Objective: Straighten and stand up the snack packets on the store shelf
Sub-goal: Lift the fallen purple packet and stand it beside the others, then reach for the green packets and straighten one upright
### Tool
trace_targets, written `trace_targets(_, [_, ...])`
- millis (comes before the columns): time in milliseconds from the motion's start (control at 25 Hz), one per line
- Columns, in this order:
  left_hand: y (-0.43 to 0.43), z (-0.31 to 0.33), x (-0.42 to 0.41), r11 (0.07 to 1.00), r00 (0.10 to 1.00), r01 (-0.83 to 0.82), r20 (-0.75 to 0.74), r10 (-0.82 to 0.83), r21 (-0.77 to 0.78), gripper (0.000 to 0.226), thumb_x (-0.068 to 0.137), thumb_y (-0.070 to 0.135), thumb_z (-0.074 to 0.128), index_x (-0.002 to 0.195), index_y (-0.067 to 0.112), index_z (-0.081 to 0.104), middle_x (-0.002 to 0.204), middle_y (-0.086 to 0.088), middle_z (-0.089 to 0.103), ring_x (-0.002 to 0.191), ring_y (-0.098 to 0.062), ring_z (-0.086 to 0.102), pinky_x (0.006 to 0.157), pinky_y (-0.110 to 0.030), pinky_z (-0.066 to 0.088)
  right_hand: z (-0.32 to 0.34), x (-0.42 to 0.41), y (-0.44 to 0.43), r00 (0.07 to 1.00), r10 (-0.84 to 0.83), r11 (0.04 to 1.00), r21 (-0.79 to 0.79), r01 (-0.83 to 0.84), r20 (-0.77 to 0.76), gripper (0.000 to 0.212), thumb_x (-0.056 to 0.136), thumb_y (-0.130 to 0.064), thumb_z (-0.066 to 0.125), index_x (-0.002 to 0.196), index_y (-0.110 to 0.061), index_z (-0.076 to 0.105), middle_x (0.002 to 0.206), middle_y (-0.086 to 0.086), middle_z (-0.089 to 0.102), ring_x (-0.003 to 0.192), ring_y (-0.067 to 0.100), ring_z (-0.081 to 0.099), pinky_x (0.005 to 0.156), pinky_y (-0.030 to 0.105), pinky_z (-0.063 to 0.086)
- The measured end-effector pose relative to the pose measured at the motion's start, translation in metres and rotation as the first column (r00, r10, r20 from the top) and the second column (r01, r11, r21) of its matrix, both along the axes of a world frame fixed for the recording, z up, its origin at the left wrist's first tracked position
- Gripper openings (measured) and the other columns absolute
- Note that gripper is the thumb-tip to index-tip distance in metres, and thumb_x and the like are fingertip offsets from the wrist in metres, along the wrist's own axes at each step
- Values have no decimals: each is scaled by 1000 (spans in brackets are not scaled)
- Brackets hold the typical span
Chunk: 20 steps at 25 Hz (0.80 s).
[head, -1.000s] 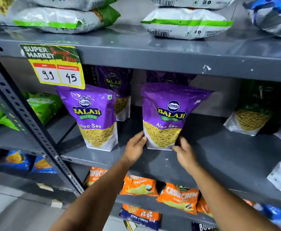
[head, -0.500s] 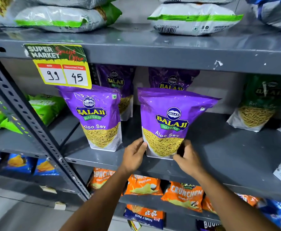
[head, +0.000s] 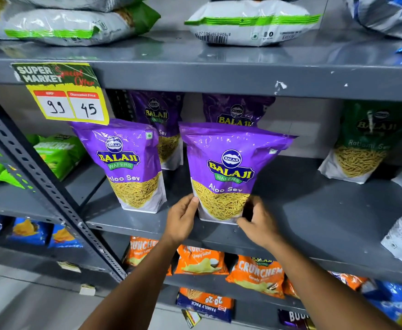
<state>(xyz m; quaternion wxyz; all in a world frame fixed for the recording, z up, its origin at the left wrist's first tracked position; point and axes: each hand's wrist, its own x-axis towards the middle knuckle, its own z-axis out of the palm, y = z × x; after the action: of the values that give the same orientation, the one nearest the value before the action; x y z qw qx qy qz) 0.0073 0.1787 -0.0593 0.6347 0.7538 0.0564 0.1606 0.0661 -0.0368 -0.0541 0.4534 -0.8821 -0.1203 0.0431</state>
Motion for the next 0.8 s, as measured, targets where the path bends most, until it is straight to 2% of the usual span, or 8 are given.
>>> trace_targets(80, [-2, 1, -1, 998, 998, -51, -23, 52, 26, 29, 91, 45, 48, 105, 33, 70, 108, 14, 74, 108, -7, 66, 91, -20, 52, 5, -1, 1, 999, 25, 999, 49, -23, -28, 51, 65, -34, 69, 105, -44, 39, 112, -9, 59, 94, 12, 57, 67, 20, 46])
trace_targets(200, [-5, 2, -6, 981, 982, -186, -14, 186, 48, 35, 95, 41, 45, 105, 19, 70, 107, 0, 73, 107, -17, 65, 97, -42, 51, 14, -12, -11, 993, 31, 918, 396, 16, -110, 64, 73, -5, 68, 125, -30, 40, 123, 1, 57, 110, 12, 57, 89, 26, 48])
trace_targets(280, [-14, 5, -16, 955, 955, -295, -19, 296, 40, 34, 98, 36, 45, 100, 12, 70, 103, -7, 73, 104, -23, 66, 95, -50, 51, 17, -34, -45, 996, -13, 876, 479, 56, -92, 61, 77, 3, 64, 120, -35, 45, 117, -5, 59, 107, 8, 60, 88, 21, 48])
trace_targets(360, [-30, 3, -38, 932, 937, -341, -31, 347, 128, 33, 96, 40, 44, 95, 20, 69, 94, 1, 72, 96, -13, 66, 87, -42, 53, 10, -63, -102, 996, -67, 879, 469, 85, -55, 53, 80, 1, 64, 113, -38, 55, 105, -9, 66, 97, 5, 65, 82, 17, 50])
trace_targets(480, [-67, 3, -75, 913, 966, -234, -23, 256, 335, 24, 89, 51, 45, 94, 35, 63, 87, 6, 69, 84, -8, 64, 72, -19, 51, 0, -91, -207, 964, -261, 861, 442, 252, -43, 41, 80, 9, 62, 105, -23, 64, 91, -8, 72, 78, 4, 68, 73, 12, 50])
trace_targets(560, [-108, 7, -81, 907, 991, -113, -18, 132, 407, 21, 87, 43, 51, 104, 36, 62, 103, 10, 68, 95, 6, 59, 78, -1, 41, -5, -94, -280, 910, -411, 807, 442, 392, -56, 37, 80, 16, 56, 96, -16, 64, 79, -11, 73, 71, 2, 66, 71, 11, 50])
trace_targets(640, [-160, 14, -70, 903, 1000, 21, -16, -16, 429, 28, 88, 36, 54, 114, 30, 62, 120, 20, 60, 111, 18, 49, 90, 5, 31, -8, -90, -335, 858, -514, 760, 448, 470, -28, 33, 81, 17, 54, 93, -12, 63, 76, -15, 73, 69, -1, 65, 70, 9, 50])
trace_targets(800, [-289, 23, -42, 911, 967, 254, -87, -239, 325, 49, 92, 38, 50, 137, 20, 48, 144, 16, 40, 135, 6, 32, 104, 4, 15, -10, -61, -380, 793, -609, 688, 496, 529, -1, 28, 84, 10, 56, 106, -7, 61, 78, -23, 72, 73, -8, 63, 74, 5, 47])
